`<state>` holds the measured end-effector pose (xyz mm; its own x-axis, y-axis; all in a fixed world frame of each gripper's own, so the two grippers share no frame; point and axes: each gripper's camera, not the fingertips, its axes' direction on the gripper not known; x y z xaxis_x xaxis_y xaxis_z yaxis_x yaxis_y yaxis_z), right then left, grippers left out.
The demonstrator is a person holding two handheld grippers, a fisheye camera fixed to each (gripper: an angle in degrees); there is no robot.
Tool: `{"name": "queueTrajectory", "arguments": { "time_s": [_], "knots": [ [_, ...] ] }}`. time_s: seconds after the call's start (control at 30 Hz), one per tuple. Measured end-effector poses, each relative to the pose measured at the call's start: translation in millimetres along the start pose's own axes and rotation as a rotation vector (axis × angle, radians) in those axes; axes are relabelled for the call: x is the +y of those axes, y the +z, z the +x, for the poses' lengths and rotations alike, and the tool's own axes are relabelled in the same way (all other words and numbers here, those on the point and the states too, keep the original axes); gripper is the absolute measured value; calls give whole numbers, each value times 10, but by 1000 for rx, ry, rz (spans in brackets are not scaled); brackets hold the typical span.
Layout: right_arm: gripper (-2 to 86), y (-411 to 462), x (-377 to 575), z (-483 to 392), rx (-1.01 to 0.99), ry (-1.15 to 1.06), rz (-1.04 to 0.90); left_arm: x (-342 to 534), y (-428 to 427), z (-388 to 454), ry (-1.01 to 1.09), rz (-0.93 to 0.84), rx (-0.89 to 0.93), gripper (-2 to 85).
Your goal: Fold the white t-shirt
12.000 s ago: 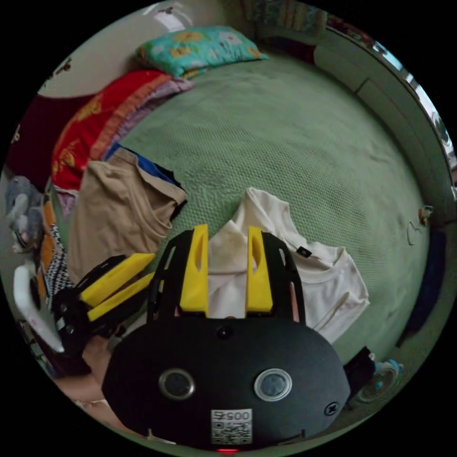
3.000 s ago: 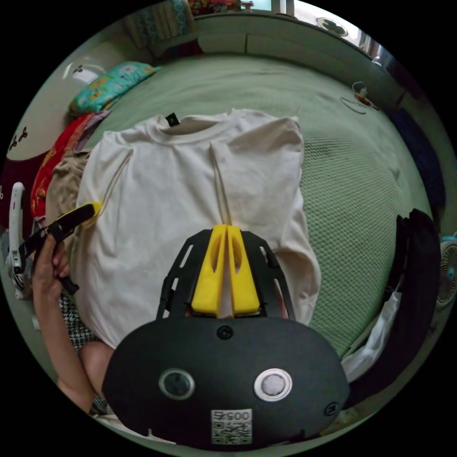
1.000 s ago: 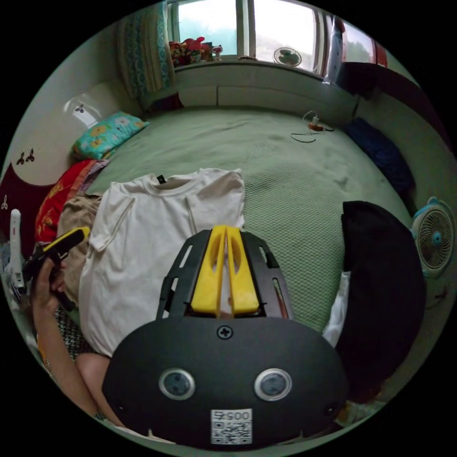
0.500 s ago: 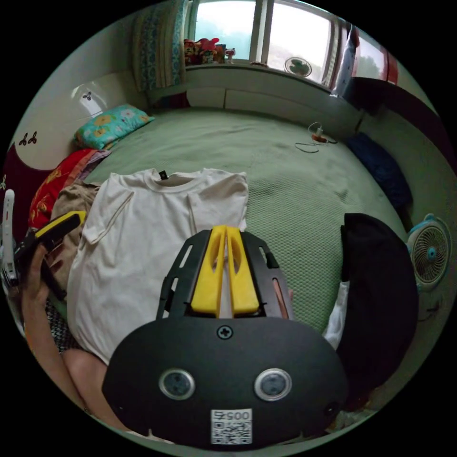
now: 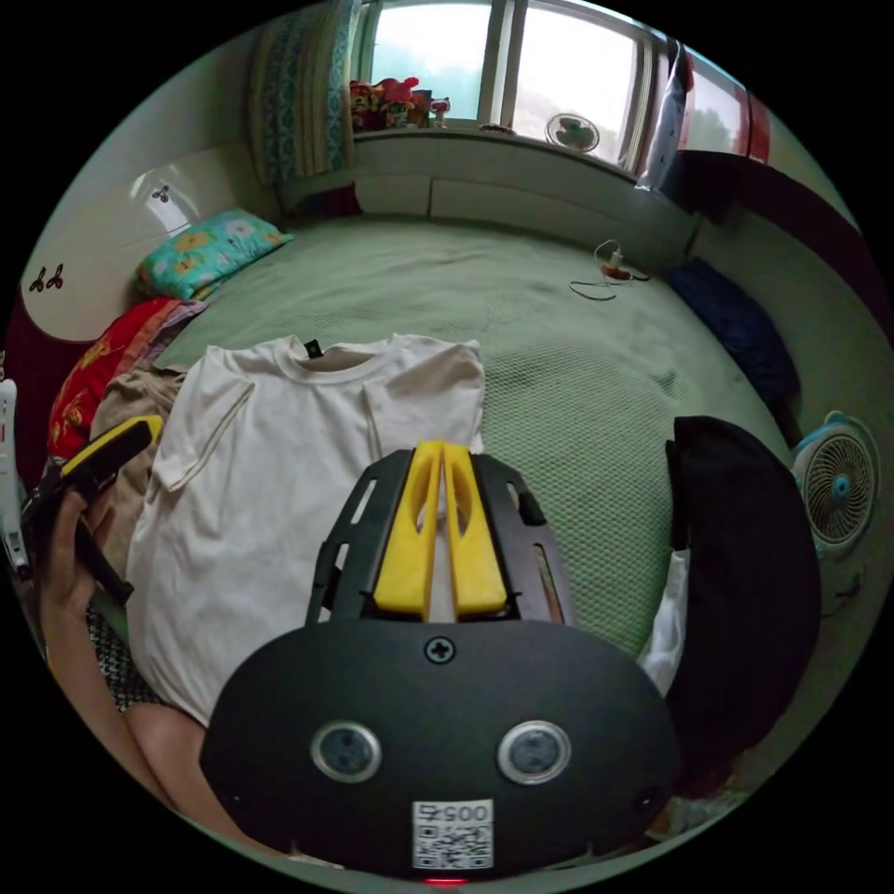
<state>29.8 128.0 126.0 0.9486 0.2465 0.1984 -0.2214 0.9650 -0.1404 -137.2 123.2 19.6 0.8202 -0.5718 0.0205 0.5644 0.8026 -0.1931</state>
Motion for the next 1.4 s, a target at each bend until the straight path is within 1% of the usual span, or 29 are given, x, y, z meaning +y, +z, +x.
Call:
{"name": "queueTrajectory", "arguments": {
  "time_s": [0.27, 0.43, 0.8, 0.9, 0.97, 1.1, 1.23, 1.27, 1.3, 1.4],
  "knots": [
    [-10, 7, -23, -36, -9, 7, 3, -74, -1, 14, -31, 4, 27, -6],
    [-11, -26, -34, -35, -16, 15, 40, -145, 13, 67, -18, -3, -25, -6],
    [-11, -72, -87, -32, -38, -2, 63, -332, 38, 129, 3, -20, -59, -6],
    [-10, -106, -90, -33, -37, 4, 116, -391, 38, 135, -8, -15, -56, -6],
    [-10, -138, -88, -38, -70, -11, 167, -428, 42, 136, -13, -8, -51, -6],
    [-10, -109, -132, -7, -89, 28, 150, -526, 61, 147, -20, -10, -45, -6],
    [-10, -57, -221, 81, -220, 65, 89, -631, 76, 166, -12, -12, -53, -6],
    [-10, -45, -245, 98, -225, 75, 78, -649, 77, 167, -11, -13, -54, -6],
    [-11, -44, -256, 99, -218, 73, 77, -683, 78, 169, -5, -21, -57, -6],
    [-11, -39, -336, 53, -112, 11, 34, -766, 74, 175, 21, -43, -78, -5]
  ]
}}
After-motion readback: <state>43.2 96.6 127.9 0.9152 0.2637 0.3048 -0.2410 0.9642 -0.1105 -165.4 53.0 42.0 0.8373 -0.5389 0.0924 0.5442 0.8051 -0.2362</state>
